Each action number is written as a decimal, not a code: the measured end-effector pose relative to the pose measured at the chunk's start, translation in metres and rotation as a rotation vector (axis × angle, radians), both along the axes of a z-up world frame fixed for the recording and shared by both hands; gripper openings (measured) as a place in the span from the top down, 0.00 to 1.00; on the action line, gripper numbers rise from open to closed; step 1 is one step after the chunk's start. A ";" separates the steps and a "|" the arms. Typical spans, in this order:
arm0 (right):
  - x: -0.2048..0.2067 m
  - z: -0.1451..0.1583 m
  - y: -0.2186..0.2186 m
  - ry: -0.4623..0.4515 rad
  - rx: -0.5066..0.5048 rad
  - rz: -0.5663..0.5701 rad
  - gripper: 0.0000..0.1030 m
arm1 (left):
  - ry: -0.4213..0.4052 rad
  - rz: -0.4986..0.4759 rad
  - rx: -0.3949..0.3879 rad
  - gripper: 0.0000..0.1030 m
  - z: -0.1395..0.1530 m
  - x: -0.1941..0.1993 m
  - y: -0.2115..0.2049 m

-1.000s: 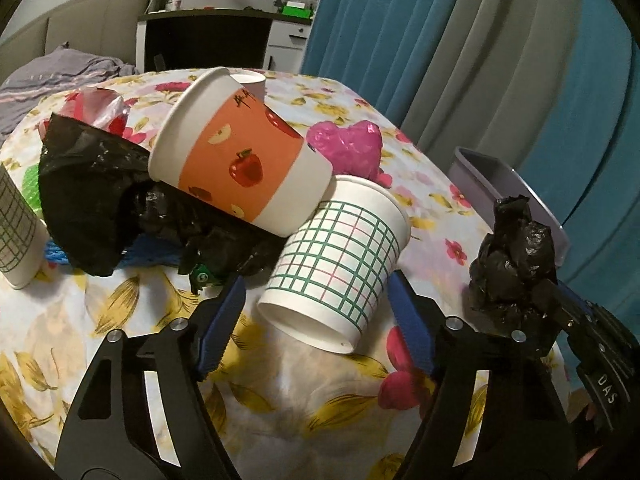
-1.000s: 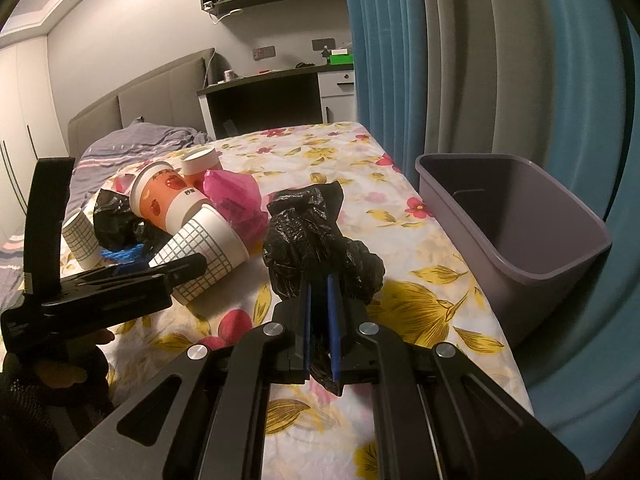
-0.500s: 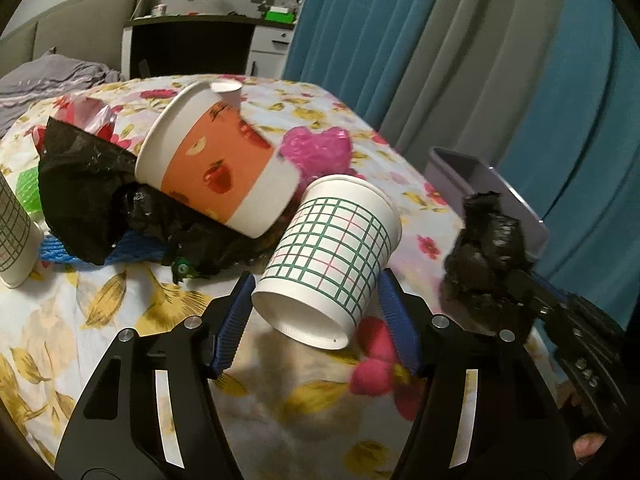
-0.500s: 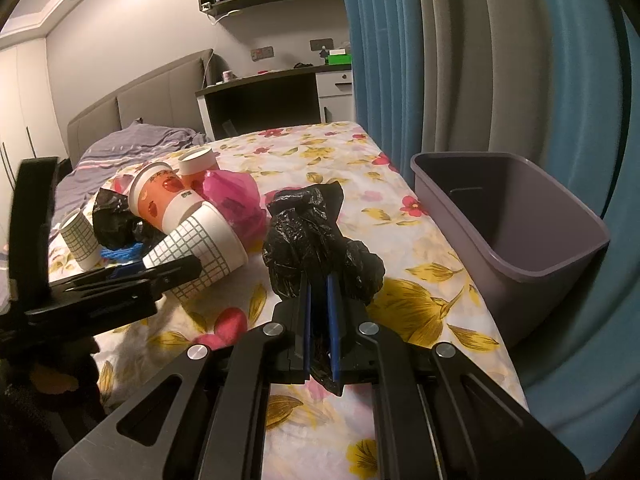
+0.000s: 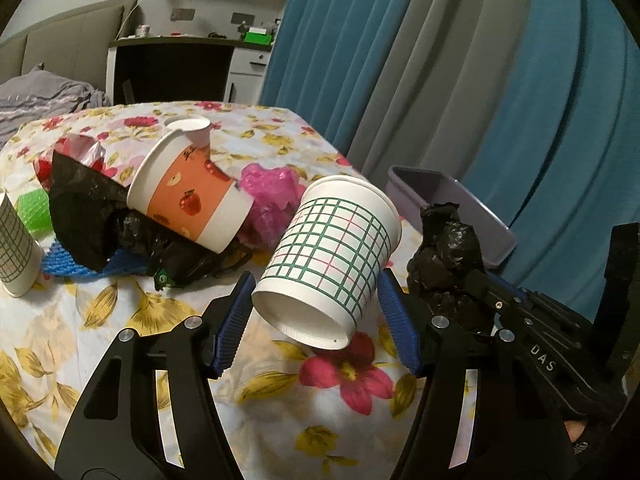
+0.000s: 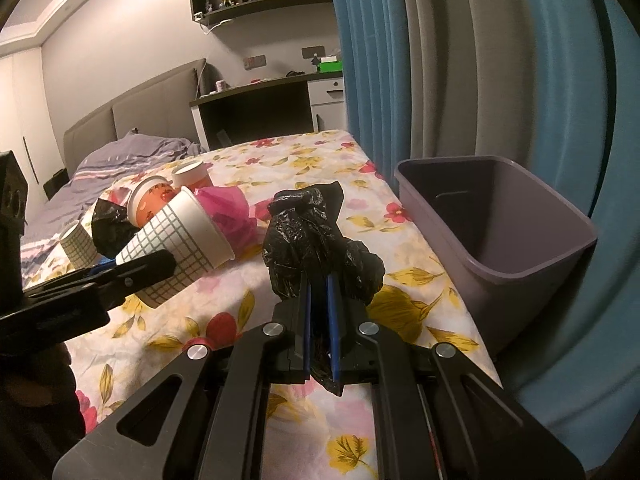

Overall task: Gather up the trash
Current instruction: 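Grasp the white green-grid cup with the left tool while the right tool holds the black bag, then carry the grid cup and black bag in both tools over the purple bin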

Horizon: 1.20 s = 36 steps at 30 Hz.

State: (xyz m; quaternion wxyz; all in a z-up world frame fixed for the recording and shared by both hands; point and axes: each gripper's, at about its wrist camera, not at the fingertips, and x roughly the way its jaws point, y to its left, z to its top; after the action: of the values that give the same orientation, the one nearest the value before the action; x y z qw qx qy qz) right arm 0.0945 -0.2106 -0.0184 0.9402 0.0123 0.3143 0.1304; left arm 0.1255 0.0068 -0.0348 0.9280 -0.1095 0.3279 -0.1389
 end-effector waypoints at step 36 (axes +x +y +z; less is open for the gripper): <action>0.084 0.013 -0.109 -0.051 -0.078 -0.287 0.92 | -0.052 -0.220 0.033 0.40 0.042 0.107 -0.148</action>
State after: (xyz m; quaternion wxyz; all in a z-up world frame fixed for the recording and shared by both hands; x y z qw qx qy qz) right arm 0.1783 -0.3200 -0.0057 0.9567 0.0170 0.2900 -0.0172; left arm 0.2328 -0.1408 0.0069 0.9170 -0.0540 0.3159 -0.2373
